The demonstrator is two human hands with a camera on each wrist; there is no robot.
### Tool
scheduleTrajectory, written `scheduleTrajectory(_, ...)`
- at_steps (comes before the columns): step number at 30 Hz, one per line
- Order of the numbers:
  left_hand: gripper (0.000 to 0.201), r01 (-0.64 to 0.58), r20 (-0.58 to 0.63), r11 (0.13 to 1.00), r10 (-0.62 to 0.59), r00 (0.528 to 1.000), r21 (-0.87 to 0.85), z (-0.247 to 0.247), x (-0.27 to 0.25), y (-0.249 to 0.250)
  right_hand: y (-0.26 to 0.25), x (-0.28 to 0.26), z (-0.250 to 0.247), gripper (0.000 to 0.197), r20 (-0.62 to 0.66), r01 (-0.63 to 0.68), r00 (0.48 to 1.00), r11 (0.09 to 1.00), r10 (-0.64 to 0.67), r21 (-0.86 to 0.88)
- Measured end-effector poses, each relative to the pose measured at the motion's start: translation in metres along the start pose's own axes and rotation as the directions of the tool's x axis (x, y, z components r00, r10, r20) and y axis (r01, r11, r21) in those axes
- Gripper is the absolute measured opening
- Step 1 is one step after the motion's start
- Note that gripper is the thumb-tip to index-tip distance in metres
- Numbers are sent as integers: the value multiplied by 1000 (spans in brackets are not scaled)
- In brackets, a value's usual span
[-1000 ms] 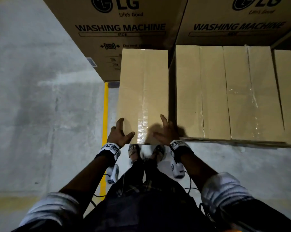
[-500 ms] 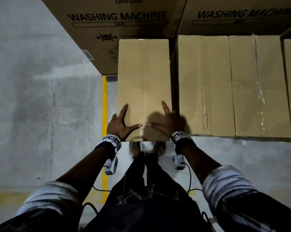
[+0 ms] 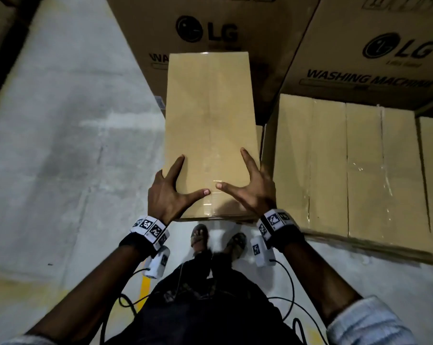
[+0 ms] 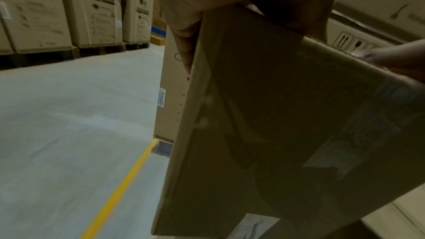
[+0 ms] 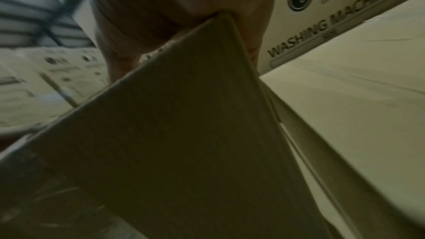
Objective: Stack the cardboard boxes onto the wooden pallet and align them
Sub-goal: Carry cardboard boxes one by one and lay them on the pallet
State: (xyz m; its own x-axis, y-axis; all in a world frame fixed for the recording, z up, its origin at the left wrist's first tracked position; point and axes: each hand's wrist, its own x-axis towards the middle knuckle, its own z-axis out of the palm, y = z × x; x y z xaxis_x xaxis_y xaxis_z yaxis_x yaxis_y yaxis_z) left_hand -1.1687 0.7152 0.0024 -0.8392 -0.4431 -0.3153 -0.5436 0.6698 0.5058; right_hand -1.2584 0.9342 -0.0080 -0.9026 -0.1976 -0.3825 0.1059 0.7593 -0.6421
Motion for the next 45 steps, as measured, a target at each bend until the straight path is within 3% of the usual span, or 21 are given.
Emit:
scheduleTrajectory(8,116,73,-211,996,-82,974,-49,-61,-24,-34,-81,-11,18,114,12,220,975,975,-220,-18)
scheduleTrajectory(16,117,212,-320,951,-277,906,-224,-112,-56,-124,-175,-30,84,113,148,385,916,921,-373,-63)
scheduleTrajectory(21,118,294,-384,903,-404,831,-313,-158,-84,-219,-253,-54,171,112,283,494,843,867,-457,-72)
scheduleTrajectory(26,118,390,-430,816,-562,707,-426,-200,-122,-315,-333,-83,271,114,410,637,727,764,-551,-102)
scheduleTrajectory(31,119,471,-463,673,-737,493,-570,-218,-176,-383,-402,-125,356,111,574,787,543,610,-613,-92)
scheduleTrajectory(33,118,491,-454,603,-798,397,-629,-219,-198,-401,-422,-143,385,111,641,845,443,532,-627,-63)
scheduleTrajectory(36,120,502,-429,482,-874,227,-718,-214,-235,-425,-448,-176,434,111,733,914,265,405,-626,15)
scheduleTrajectory(39,120,479,-359,325,-933,22,-815,-202,-277,-444,-467,-220,485,110,820,955,66,275,-569,113)
scheduleTrajectory(41,121,457,-325,249,-941,-94,-854,-195,-294,-451,-475,-242,512,109,846,960,-35,218,-533,177)
scheduleTrajectory(44,124,421,-247,96,-915,-320,-902,-186,-317,-463,-486,-283,558,107,879,947,-215,128,-425,294)
scheduleTrajectory(45,125,404,-217,58,-907,-361,-913,-185,-323,-465,-488,-293,568,105,881,941,-255,109,-398,321)
